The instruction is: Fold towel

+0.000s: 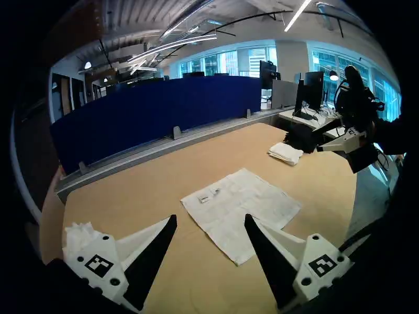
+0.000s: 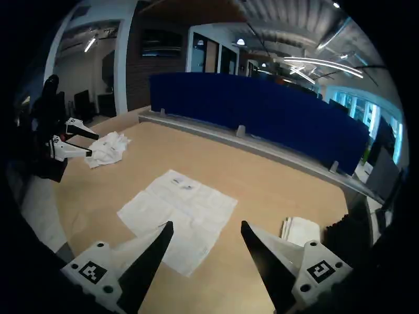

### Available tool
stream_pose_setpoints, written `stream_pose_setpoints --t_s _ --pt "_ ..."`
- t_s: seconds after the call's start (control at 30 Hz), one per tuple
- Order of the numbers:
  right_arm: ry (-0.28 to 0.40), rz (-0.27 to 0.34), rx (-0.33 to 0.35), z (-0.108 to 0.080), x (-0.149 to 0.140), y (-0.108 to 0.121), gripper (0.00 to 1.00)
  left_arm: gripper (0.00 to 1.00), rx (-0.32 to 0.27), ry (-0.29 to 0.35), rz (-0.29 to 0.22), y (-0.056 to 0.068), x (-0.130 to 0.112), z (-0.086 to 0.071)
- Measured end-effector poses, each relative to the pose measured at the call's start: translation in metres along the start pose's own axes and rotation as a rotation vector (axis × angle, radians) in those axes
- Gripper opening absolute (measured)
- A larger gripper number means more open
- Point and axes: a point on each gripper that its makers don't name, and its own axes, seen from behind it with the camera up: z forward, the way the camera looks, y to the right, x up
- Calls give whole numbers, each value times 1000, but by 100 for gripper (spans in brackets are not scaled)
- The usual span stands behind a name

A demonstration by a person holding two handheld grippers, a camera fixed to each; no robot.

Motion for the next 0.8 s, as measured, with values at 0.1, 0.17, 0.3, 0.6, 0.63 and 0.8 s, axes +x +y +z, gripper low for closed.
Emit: stream_pose_setpoints --t_s 0.1,0.17,0.3,0.6,0.63,0.8 --pt "-15 -7 8 4 -7 -4 100 96 -12 -8 3 4 -5 4" --pt "-25 -11 13 7 -13 -6 100 96 -20 -16 9 7 -11 6" --pt "-43 -14 20 14 -25 -9 100 96 -38 -34 30 14 -23 14" --pt "-100 -12 33 33 -68 -15 100 96 -95 -114 66 36 -75 40" --pt "-111 -11 37 36 -75 -17 100 96 -103 -128 70 38 -83 43" --pt "-162 -6 58 49 -108 -24 100 96 -137 -190 88 50 -117 58"
